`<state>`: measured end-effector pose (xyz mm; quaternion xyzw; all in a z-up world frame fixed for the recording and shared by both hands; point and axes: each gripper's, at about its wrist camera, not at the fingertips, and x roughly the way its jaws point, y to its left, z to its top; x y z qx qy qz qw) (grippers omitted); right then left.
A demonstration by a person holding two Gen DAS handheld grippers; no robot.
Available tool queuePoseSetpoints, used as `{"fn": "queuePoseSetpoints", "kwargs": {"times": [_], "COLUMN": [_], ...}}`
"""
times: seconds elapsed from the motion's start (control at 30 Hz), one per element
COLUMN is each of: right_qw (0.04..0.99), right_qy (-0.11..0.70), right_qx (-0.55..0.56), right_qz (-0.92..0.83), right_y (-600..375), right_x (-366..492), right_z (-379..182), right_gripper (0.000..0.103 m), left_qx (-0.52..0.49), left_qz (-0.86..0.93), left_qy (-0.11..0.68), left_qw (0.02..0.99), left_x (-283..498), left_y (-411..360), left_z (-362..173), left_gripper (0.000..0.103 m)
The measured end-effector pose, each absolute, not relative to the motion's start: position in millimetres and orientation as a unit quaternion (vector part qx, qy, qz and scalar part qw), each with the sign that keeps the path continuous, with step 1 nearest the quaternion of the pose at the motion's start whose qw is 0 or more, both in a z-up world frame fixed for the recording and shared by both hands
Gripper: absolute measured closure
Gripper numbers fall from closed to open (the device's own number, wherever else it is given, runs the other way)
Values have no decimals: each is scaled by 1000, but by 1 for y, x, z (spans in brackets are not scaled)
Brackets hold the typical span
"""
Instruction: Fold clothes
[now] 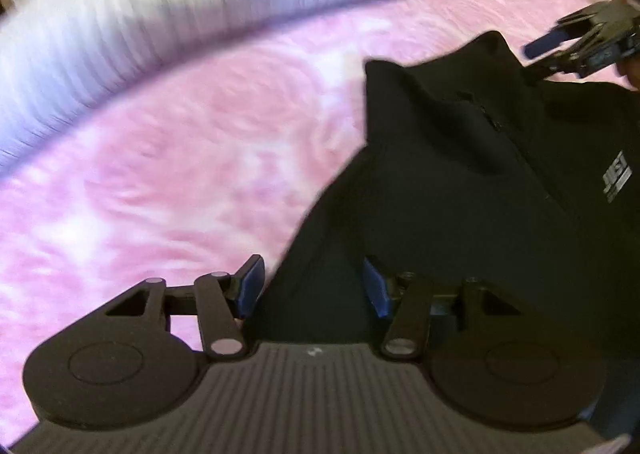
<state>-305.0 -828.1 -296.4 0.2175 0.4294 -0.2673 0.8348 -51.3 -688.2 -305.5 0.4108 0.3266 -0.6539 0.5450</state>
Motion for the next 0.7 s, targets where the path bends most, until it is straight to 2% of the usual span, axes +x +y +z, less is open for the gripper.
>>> {"fn": "queuePoseSetpoints", "kwargs": {"times": [0.07, 0.1, 0.13, 0.17, 0.23, 0.27, 0.5, 0.7], "right_qw": [833, 831, 828, 829, 833, 833, 860, 847], "right_qy": [428, 427, 425, 420, 417, 419, 385, 387], "right_qx": [237, 250, 263, 268, 266, 264, 221, 238], "right_qz": [-257, -254, -254, -252, -246, -247, -254, -278], "right_y": [-838, -840, -840, -838, -831, -830, -861, -870], "right_x": [-301, -300, -301, -303, -305, -303, -277, -276], "right_z": [-309, -315, -318, -319, -318, -314, -267, -293], "right_gripper": [40, 46, 57, 79, 88, 91, 97, 97], "left_qx": [407, 408, 407, 409, 415, 418, 385, 407], "left_qz": [-666, -668, -668, -669, -670, -671, -666, -633], "left_qy": [329, 329, 332, 331, 327, 325, 305, 321], "left_qw": [532, 529, 527, 525, 521, 520, 562, 576], "left_x": [-51, -52, -51, -52, -54, -57, -40, -41], "left_y": [-697, -698, -699, -699, -697, -697, -711, -722], "left_z": [-313, -313, -311, -310, -307, -306, -281, -306], "left_gripper": [55, 56, 68, 84, 99, 99, 99, 97]}}
